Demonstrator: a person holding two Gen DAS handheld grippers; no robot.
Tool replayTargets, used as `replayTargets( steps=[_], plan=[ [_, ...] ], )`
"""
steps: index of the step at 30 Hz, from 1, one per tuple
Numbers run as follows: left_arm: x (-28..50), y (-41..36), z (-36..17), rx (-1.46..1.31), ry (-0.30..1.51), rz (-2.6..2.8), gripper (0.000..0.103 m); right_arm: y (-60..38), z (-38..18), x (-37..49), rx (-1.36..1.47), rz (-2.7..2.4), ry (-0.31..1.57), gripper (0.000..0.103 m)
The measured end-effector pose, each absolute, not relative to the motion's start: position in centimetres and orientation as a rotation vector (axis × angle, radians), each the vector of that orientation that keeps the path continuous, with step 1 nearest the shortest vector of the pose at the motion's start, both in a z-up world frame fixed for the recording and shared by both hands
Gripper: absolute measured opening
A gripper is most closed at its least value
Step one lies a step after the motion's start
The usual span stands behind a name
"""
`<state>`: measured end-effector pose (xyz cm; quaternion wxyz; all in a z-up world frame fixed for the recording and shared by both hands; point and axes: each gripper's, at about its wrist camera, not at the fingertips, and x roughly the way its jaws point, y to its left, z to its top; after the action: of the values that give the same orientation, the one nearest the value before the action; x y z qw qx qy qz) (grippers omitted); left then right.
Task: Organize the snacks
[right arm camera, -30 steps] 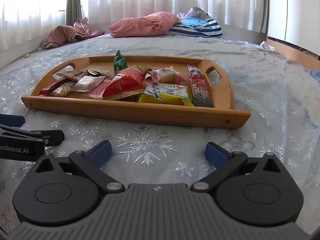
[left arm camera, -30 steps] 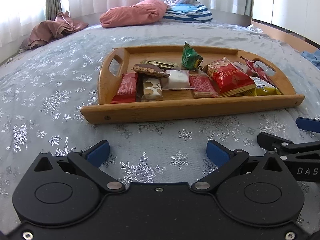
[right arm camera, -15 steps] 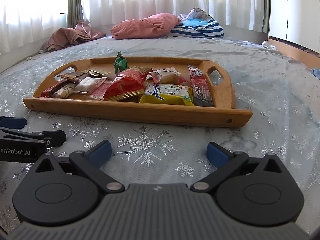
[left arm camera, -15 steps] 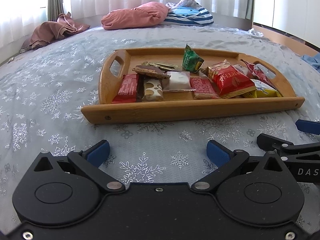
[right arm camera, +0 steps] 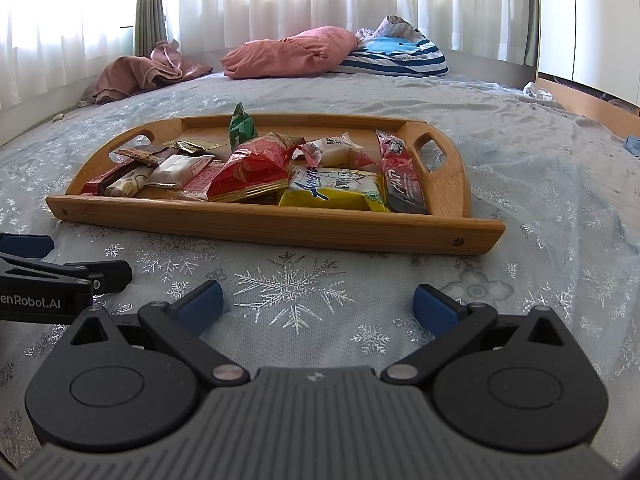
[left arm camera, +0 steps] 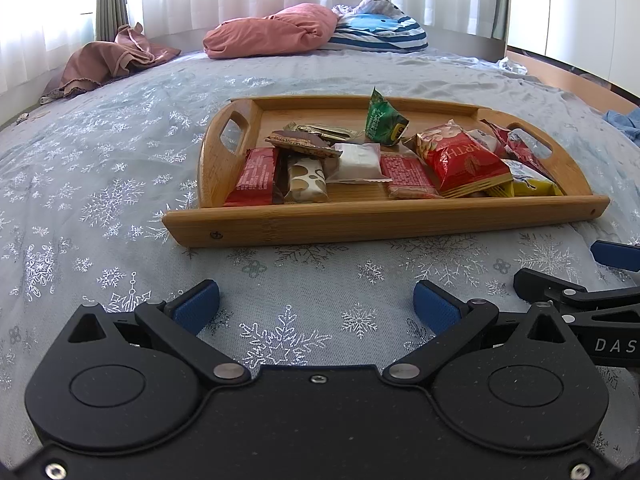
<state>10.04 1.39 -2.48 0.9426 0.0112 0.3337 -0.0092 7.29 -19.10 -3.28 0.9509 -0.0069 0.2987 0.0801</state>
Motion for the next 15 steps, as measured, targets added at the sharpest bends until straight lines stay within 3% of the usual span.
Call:
replayTargets(
  steps=[15],
  plan=[
    [10.28, 1.46, -2.19, 0.025, 0.699, -0.022, 0.103, -19.1, -3.29, 7.28, -0.015, 0.163, 0.607, 0.103]
  ],
)
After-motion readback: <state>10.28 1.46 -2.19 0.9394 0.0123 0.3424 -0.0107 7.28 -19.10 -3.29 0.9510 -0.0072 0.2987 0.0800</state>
